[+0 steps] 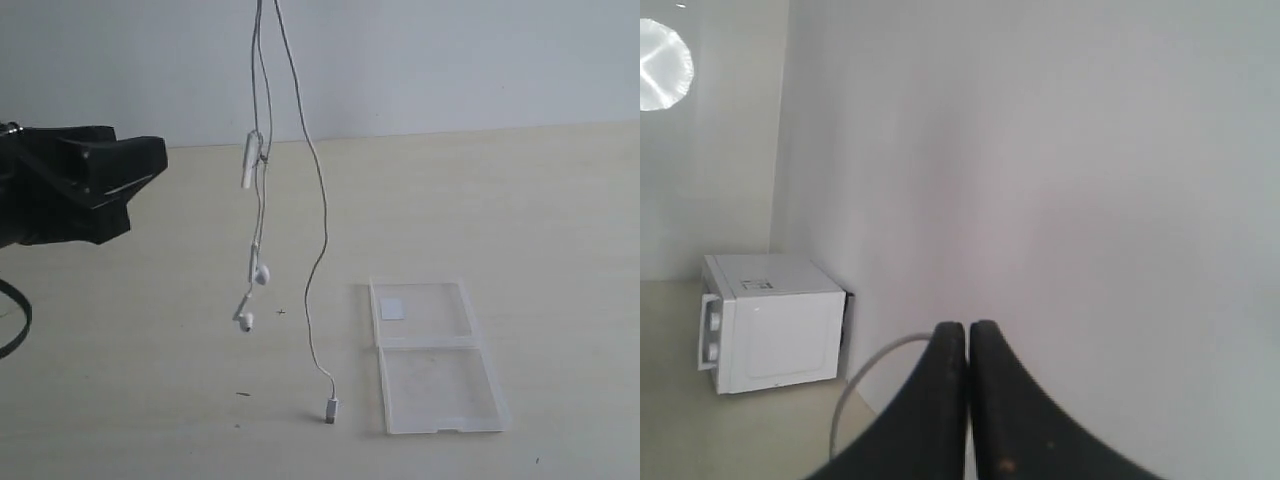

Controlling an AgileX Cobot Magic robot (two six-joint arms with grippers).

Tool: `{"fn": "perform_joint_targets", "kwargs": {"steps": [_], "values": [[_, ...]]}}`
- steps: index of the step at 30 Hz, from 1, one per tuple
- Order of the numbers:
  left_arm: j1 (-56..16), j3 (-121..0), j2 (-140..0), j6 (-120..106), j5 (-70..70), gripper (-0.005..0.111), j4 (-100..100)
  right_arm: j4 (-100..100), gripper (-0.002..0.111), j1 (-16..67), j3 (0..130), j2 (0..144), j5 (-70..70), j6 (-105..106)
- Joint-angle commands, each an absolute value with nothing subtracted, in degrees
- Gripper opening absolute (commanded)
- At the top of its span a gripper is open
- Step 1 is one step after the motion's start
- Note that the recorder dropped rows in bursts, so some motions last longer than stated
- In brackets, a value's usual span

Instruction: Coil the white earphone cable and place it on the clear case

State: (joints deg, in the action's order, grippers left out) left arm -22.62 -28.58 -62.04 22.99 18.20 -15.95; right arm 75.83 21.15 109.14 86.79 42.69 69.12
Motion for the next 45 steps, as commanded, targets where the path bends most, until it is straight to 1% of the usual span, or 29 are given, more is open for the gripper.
{"fn": "perform_joint_targets", "kwargs": {"steps": [1, 6, 8, 13, 16, 19, 23, 29, 33, 38, 43, 45], "values": [[-22.96, -31.03, -64.59, 28.22, 19.45, 0.064, -17.73, 66.78, 0.000, 20.88, 109.07, 86.46, 38.65, 56.46], [-22.96, -31.65, -64.72, 29.49, 19.85, 0.062, -17.81, 55.06, 0.000, 20.88, 109.07, 86.46, 38.41, 45.45], [-22.96, -31.65, -64.72, 31.00, 19.83, 0.062, -19.48, 54.91, 0.000, 20.88, 109.07, 86.46, 38.15, 44.79], [-22.96, -31.65, -64.72, 42.61, 26.00, 0.062, -34.44, 56.94, 0.000, 20.88, 109.07, 86.46, 37.60, 44.80], [-22.96, -31.65, -65.00, 42.61, 27.12, 0.062, -35.97, 57.33, 0.000, 20.88, 109.07, 86.46, 37.60, 44.80], [-22.96, -32.79, -67.90, 42.19, 28.48, 0.062, -38.63, 59.81, 0.000, 20.88, 109.07, 86.46, 37.60, 44.95], [-22.96, -35.67, -73.51, 42.44, 36.94, 0.062, -44.35, 59.79, 0.000, 20.99, 109.07, 86.46, 37.82, 44.95], [-22.96, -38.35, -79.31, 42.58, 40.54, 0.062, -45.10, 61.20, 0.000, 20.99, 109.07, 86.46, 38.85, 44.95], [-22.96, -41.65, -84.16, 45.31, 49.03, 0.062, -49.68, 61.48, 0.000, 20.99, 109.07, 86.46, 38.85, 44.95], [-22.96, -45.42, -88.68, 47.20, 48.90, 0.062, -50.90, 61.48, 0.000, 20.99, 109.07, 86.34, 38.85, 44.95], [-22.96, -47.54, -91.06, 49.20, 53.52, 0.062, -53.88, 61.38, 0.000, 20.99, 109.07, 86.25, 38.85, 45.68], [-22.96, -48.10, -91.34, 49.20, 52.30, 0.062, -53.97, 61.38, 0.000, 20.99, 109.07, 86.09, 38.85, 46.48]]}}
